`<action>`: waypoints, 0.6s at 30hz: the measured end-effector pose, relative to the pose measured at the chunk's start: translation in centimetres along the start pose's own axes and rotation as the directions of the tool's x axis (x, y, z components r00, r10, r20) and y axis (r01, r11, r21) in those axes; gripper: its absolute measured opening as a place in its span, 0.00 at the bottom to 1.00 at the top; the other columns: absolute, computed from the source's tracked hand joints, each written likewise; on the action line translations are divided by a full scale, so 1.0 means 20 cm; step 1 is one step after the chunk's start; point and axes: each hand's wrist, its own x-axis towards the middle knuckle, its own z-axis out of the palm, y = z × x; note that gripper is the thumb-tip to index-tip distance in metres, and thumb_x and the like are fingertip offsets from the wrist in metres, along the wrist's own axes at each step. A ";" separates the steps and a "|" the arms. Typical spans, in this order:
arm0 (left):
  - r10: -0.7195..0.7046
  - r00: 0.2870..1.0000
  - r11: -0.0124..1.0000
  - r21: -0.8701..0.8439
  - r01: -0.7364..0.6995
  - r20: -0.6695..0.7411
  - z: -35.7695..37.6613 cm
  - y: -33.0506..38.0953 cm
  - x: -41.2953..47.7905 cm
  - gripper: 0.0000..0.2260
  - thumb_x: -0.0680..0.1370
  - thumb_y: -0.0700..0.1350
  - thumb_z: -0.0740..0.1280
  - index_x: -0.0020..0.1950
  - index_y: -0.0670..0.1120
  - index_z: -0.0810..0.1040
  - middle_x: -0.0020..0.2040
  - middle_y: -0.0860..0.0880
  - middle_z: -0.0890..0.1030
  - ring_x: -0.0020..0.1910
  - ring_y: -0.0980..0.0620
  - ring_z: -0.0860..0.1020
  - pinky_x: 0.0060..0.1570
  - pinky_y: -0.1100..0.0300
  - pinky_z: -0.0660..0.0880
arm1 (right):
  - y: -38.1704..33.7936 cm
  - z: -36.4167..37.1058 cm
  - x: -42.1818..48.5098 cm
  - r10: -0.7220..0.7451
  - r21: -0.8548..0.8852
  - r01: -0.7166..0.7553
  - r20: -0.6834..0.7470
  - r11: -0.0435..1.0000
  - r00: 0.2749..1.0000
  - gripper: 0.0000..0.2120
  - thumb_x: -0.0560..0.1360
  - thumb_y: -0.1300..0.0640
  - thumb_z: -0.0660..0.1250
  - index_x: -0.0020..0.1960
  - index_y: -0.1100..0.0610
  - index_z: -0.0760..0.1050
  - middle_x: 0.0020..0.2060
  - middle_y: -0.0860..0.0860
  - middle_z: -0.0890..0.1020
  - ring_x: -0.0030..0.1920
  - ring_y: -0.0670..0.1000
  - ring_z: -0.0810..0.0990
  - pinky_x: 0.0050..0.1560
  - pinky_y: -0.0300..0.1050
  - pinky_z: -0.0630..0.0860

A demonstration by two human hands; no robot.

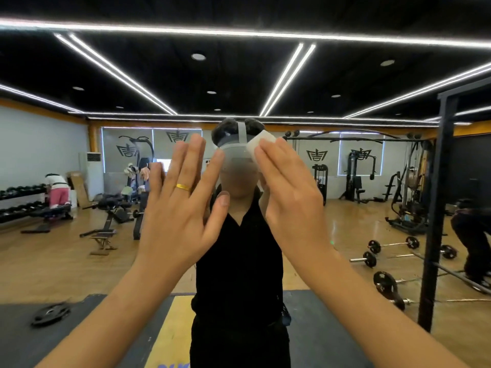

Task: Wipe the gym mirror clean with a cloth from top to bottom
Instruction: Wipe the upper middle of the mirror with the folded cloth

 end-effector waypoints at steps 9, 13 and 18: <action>-0.068 0.998 0.991 0.119 0.068 -0.002 -0.07 -0.35 -0.06 0.29 0.85 0.57 0.52 0.84 0.48 0.56 0.84 0.42 0.51 0.83 0.42 0.49 0.76 0.31 0.47 | -0.10 0.07 -0.05 -0.104 -0.026 0.104 0.012 0.994 0.994 0.27 0.76 0.72 0.63 0.75 0.63 0.72 0.73 0.57 0.74 0.77 0.58 0.68 0.78 0.56 0.65; -0.069 0.997 0.992 0.101 0.071 -0.019 -0.06 -0.35 -0.06 0.29 0.84 0.57 0.53 0.84 0.49 0.56 0.84 0.42 0.50 0.83 0.43 0.49 0.77 0.33 0.47 | -0.15 0.06 -0.11 -0.272 -0.038 0.282 0.173 0.959 0.947 0.28 0.75 0.71 0.60 0.75 0.64 0.71 0.74 0.59 0.73 0.77 0.60 0.68 0.77 0.59 0.67; -0.073 0.997 0.994 0.076 0.075 -0.025 -0.06 -0.35 -0.07 0.29 0.84 0.57 0.53 0.84 0.49 0.56 0.85 0.44 0.49 0.84 0.44 0.47 0.78 0.36 0.45 | -0.08 0.07 0.14 -0.155 -0.122 0.161 0.053 0.979 0.986 0.28 0.76 0.74 0.67 0.75 0.63 0.72 0.73 0.58 0.74 0.76 0.59 0.69 0.78 0.55 0.66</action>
